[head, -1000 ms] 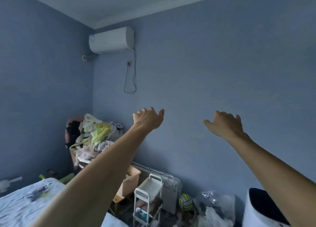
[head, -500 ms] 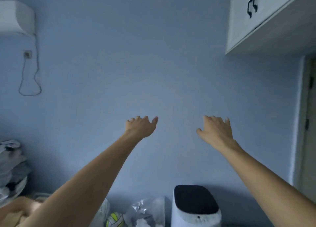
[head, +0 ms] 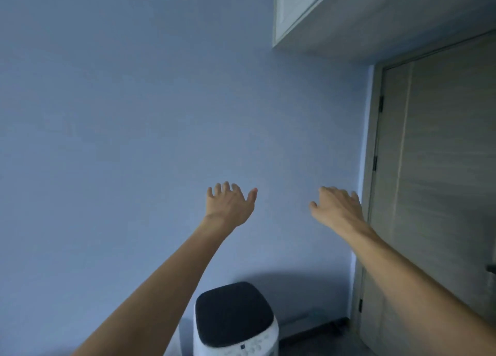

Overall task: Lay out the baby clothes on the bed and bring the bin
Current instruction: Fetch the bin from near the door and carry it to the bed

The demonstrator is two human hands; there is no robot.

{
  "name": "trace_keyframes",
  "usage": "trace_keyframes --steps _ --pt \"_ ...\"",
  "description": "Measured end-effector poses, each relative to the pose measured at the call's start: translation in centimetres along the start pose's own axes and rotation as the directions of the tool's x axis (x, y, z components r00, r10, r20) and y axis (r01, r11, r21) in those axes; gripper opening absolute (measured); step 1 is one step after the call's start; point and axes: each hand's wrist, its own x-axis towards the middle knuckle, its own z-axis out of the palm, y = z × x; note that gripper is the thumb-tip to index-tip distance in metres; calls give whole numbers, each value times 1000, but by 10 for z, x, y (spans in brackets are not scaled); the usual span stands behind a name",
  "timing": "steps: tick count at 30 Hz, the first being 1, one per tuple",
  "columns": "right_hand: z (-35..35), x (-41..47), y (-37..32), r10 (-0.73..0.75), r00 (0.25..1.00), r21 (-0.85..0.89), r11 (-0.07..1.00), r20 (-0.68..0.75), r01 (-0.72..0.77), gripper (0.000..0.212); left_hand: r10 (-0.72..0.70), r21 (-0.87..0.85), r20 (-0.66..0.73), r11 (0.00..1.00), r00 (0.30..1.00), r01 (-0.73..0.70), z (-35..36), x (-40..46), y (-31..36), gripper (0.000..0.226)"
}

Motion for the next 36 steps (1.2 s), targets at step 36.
trace_keyframes --steps 36 --pt "135 190 444 795 600 -216 573 -89 -791 60 764 -463 -22 563 644 -684 247 348 525 58"
